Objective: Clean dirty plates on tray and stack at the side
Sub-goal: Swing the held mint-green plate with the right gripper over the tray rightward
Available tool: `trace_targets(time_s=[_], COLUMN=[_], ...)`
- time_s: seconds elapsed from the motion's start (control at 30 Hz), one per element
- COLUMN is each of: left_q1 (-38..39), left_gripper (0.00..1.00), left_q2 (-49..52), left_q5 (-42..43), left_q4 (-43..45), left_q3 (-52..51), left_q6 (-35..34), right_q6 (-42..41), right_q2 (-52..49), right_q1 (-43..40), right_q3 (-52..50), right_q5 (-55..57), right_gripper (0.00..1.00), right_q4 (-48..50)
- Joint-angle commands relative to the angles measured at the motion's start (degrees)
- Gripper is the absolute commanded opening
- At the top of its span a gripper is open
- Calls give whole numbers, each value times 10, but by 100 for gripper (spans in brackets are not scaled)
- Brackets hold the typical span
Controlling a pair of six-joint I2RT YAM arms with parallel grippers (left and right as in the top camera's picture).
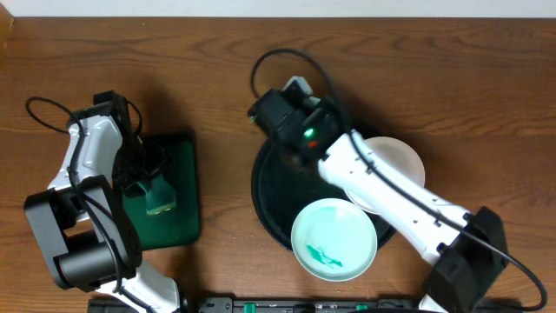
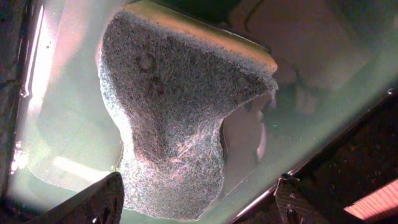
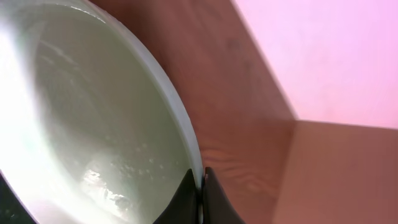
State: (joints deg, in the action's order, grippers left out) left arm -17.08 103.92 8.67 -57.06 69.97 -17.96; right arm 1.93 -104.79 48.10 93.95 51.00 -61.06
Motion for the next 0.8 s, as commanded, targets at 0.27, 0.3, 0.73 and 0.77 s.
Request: trace_targets(time_s=[0.27, 0.3, 0.73, 0.77], left_q1=[1, 1, 1, 1], left_gripper=[79, 79, 79, 79], left_q2=[-12, -12, -12, -12], left_q5=[-1, -1, -1, -1], left_q4=[-5, -5, -5, -5], left_q3=[1, 1, 1, 1], left_q6=[4, 3, 4, 4], right_q6=[11, 12, 11, 11], right_q2=[18, 18, 18, 18], right_q1=[102, 105, 113, 112], right_q3=[17, 17, 17, 17], right_q5=[231, 237, 242, 239], right_gripper=[1, 1, 1, 1], right_q4=[-1, -1, -8, -7])
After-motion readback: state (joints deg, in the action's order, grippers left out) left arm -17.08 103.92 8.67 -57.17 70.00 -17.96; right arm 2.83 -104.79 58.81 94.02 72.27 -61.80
